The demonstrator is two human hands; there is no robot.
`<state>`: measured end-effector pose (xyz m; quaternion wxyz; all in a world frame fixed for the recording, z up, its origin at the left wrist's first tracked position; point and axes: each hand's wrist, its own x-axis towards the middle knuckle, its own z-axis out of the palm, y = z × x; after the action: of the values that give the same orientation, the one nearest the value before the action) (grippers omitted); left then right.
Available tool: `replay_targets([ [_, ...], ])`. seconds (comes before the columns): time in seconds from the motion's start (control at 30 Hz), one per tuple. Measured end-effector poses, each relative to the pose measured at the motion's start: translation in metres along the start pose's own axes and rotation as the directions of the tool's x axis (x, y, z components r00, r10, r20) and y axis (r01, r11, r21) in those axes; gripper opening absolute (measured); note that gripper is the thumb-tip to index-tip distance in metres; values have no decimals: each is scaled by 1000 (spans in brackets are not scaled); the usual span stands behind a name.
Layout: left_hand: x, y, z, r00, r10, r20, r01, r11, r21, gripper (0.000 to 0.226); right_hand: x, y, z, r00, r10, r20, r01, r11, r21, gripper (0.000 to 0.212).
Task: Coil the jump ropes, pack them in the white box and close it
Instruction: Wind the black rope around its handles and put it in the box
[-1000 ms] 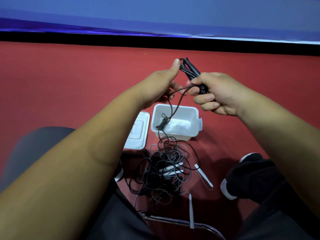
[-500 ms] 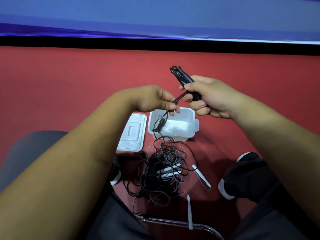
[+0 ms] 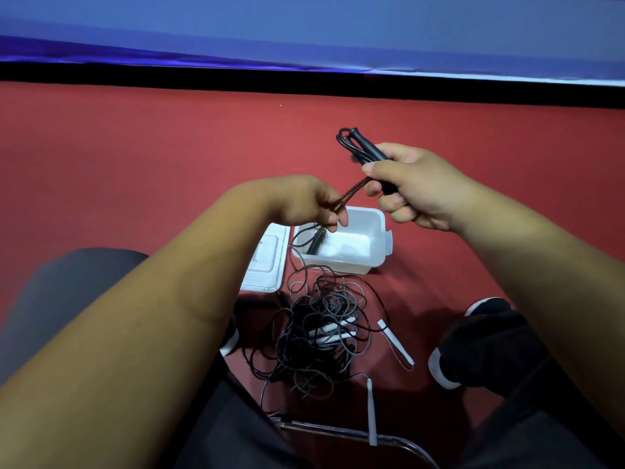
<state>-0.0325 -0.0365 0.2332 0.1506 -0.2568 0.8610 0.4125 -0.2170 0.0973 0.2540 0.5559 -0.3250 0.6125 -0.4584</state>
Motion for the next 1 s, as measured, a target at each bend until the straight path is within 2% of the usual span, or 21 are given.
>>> replay_targets([
  [0.13,5,-6,2,995,-37,-93,42,998,53,20,-2,0,1,1000,15,14,-15,1000,9,30],
  [0.23,9,-9,6,980,-91,-178,71,991,-111,9,-6,-2,2,995,52,83,-53,998,21,19],
  [0.3,10,-11,6,966,-124,-228,73,973,-220,15,-9,-4,2,986,74,147,-79,996,28,6],
  [0.4,9,-8,1,942,-108,-317,-21,926,-378,19,-16,-6,1,970,121,212,-123,992,-4,14],
  [0.5,5,-1,-4,941,-67,-333,-134,829,-544,15,-21,-5,0,926,212,313,-198,977,-78,6],
  [0.57,2,3,-6,952,-8,-305,-181,790,-586,9,-23,-2,0,883,280,376,-249,960,-128,20],
  [0.63,1,8,-7,954,53,-294,-222,784,-580,12,-23,1,0,841,332,427,-284,943,-175,33],
  [0.73,-2,15,-8,955,96,-281,-245,792,-560,11,-22,8,3,796,389,464,-306,920,-246,36],
  [0.87,-5,16,-13,946,125,-298,-250,869,-427,12,-17,17,6,793,444,417,-316,885,-341,10],
  [1.0,-8,22,-20,923,199,-329,-262,951,-162,19,-8,25,3,824,477,305,-344,850,-399,7],
])
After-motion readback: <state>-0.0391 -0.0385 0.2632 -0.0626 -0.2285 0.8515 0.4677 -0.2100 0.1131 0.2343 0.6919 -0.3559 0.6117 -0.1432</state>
